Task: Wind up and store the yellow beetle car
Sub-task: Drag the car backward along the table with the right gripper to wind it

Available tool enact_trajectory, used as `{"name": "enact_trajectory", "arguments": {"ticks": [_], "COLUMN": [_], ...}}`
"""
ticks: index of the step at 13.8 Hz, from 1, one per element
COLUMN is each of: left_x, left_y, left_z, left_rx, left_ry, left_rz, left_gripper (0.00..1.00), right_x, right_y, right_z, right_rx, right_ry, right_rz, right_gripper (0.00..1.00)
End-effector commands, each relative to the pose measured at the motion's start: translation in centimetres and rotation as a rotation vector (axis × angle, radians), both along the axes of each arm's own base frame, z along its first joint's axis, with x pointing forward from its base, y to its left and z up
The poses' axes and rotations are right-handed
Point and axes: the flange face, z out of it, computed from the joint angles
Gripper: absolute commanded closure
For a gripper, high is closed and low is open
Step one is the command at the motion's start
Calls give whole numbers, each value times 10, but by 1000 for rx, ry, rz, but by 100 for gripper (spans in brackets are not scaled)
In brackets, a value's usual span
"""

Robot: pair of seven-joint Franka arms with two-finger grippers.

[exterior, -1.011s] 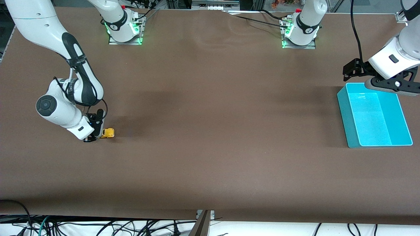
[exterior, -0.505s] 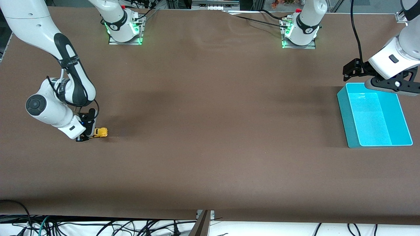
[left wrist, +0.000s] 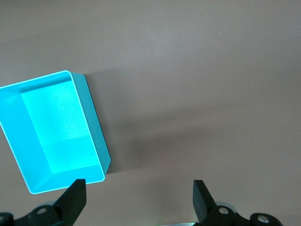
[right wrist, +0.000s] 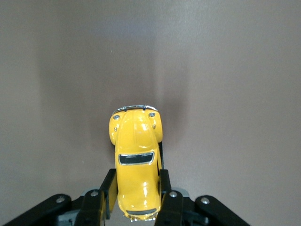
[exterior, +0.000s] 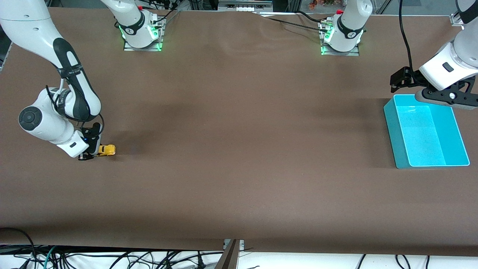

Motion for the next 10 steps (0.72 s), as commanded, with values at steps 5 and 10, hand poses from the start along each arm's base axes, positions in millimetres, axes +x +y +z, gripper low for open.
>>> {"name": "enact_trajectory", "arguments": {"ticks": [5,10], "left_x": [2,2], "left_y": [-2,-2], "left_z": [5,5], "left_rx": [17,17], "left_ry": [4,6], "left_rz": [3,3], "left_gripper": [0,0], "right_x": [-16,-13], "right_y": [-32,-34], "right_z": [-9,-5], "right_rx": [9,10], "right_ry": [0,-10], "right_rz": [-5,-21], "right_gripper": [69,40]}}
